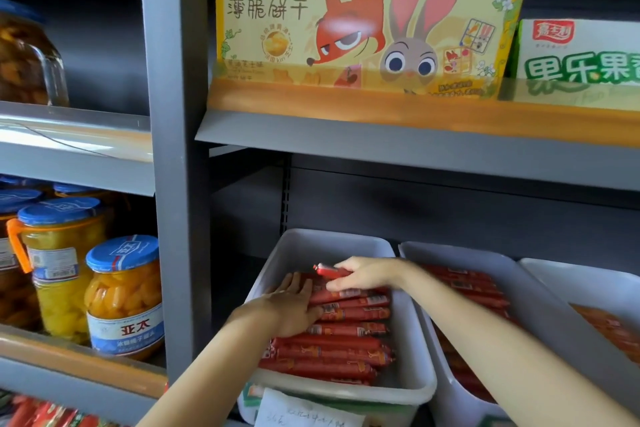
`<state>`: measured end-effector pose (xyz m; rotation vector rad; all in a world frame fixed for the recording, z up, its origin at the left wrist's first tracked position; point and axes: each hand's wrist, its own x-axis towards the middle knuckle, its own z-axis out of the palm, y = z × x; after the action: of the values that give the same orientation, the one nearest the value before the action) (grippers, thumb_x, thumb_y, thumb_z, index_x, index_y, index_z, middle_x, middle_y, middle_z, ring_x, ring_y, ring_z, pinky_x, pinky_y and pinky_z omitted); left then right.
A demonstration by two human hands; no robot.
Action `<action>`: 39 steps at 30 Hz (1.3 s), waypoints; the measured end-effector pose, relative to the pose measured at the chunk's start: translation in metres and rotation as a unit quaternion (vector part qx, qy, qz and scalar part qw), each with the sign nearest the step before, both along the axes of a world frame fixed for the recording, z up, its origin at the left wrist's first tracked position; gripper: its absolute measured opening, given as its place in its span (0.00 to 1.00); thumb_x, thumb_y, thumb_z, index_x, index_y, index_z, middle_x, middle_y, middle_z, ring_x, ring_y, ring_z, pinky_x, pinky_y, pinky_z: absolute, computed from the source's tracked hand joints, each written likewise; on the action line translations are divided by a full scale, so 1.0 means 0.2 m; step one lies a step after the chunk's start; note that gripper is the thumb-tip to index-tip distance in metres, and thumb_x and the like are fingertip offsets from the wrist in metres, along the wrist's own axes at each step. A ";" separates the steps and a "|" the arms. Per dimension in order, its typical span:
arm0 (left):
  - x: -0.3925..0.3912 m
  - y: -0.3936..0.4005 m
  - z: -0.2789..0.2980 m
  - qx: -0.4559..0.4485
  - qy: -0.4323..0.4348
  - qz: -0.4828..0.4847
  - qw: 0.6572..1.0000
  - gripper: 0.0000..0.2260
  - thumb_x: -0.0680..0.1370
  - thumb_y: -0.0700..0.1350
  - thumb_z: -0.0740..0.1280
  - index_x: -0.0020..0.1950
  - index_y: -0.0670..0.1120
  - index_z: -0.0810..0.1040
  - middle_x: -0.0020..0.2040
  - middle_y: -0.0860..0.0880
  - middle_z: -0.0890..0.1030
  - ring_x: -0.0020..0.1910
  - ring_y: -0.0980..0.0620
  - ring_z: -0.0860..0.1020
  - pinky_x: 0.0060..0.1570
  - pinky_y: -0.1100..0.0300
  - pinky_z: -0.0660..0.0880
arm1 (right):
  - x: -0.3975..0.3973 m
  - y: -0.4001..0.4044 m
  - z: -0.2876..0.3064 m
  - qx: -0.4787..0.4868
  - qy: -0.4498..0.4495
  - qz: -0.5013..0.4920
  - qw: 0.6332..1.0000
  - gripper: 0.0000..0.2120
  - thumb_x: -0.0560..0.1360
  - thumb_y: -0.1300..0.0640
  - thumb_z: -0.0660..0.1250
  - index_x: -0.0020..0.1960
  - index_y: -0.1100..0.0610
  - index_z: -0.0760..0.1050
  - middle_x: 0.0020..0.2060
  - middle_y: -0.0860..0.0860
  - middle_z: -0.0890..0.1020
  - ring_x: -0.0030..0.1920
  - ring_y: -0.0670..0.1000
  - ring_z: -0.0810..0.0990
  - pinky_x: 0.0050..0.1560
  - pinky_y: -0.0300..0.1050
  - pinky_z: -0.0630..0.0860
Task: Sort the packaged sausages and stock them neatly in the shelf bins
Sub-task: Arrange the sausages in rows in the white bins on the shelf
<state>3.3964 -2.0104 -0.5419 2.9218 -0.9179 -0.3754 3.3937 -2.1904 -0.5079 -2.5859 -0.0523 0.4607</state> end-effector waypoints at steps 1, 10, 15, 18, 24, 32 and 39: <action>0.00 0.00 0.00 -0.001 -0.001 0.000 1.000 0.30 0.82 0.56 0.47 0.77 0.44 0.38 0.77 0.45 0.37 0.76 0.49 0.37 0.75 0.54 0.42 | 0.00 -0.01 0.00 0.009 -0.022 -0.009 1.000 0.18 0.77 0.47 0.64 0.64 0.54 0.73 0.55 0.49 0.80 0.55 0.48 0.78 0.62 0.44 0.72; 0.00 0.00 0.01 -0.011 -0.011 -0.008 1.000 0.28 0.83 0.53 0.49 0.77 0.42 0.41 0.77 0.46 0.40 0.76 0.50 0.40 0.75 0.53 0.45 | 0.07 -0.01 0.00 -0.119 -0.221 -0.159 0.955 0.09 0.75 0.54 0.66 0.39 0.56 0.70 0.43 0.55 0.76 0.44 0.54 0.75 0.43 0.42 0.67; 0.00 0.00 0.00 -0.034 0.002 -0.023 0.999 0.26 0.83 0.53 0.49 0.78 0.46 0.46 0.78 0.46 0.50 0.76 0.49 0.51 0.74 0.57 0.50 | 0.08 0.01 -0.02 -0.229 -0.229 -0.126 0.938 0.13 0.76 0.45 0.64 0.54 0.52 0.75 0.58 0.55 0.78 0.62 0.59 0.74 0.58 0.46 0.69; 0.03 0.00 -0.01 -0.046 0.002 -0.030 0.998 0.24 0.83 0.53 0.49 0.78 0.48 0.50 0.77 0.47 0.54 0.76 0.48 0.55 0.74 0.56 0.52 | 0.05 -0.05 0.00 -0.210 -0.238 -0.151 0.936 0.18 0.74 0.41 0.65 0.41 0.57 0.73 0.51 0.58 0.79 0.53 0.60 0.77 0.50 0.46 0.70; 0.04 0.00 -0.02 -0.061 -0.002 -0.045 0.997 0.22 0.82 0.52 0.52 0.76 0.51 0.57 0.76 0.47 0.60 0.73 0.47 0.62 0.72 0.56 0.58 | 0.03 0.00 0.09 -0.141 -0.251 -0.151 0.946 0.13 0.71 0.53 0.73 0.38 0.57 0.70 0.41 0.58 0.80 0.34 0.56 0.80 0.38 0.45 0.78; 0.03 0.02 0.01 -0.109 -0.099 -0.019 0.989 0.17 0.79 0.49 0.62 0.68 0.49 0.70 0.68 0.48 0.67 0.68 0.48 0.64 0.68 0.58 0.62 | -0.05 0.03 0.08 -0.062 -0.208 -0.057 0.974 0.12 0.78 0.62 0.60 0.60 0.59 0.76 0.52 0.59 0.82 0.43 0.57 0.83 0.36 0.38 0.76; -0.02 0.01 0.06 -0.096 -0.124 0.026 0.987 0.18 0.79 0.48 0.62 0.66 0.44 0.67 0.65 0.43 0.65 0.65 0.44 0.66 0.64 0.56 0.64 | -0.23 0.06 0.00 -0.178 -0.092 0.082 0.976 0.18 0.75 0.56 0.68 0.64 0.53 0.73 0.60 0.52 0.76 0.59 0.53 0.75 0.60 0.48 0.72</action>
<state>3.3920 -2.0090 -0.5305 2.8461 -0.8486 0.0783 3.3474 -2.1775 -0.5070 -2.9857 -0.2730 0.3100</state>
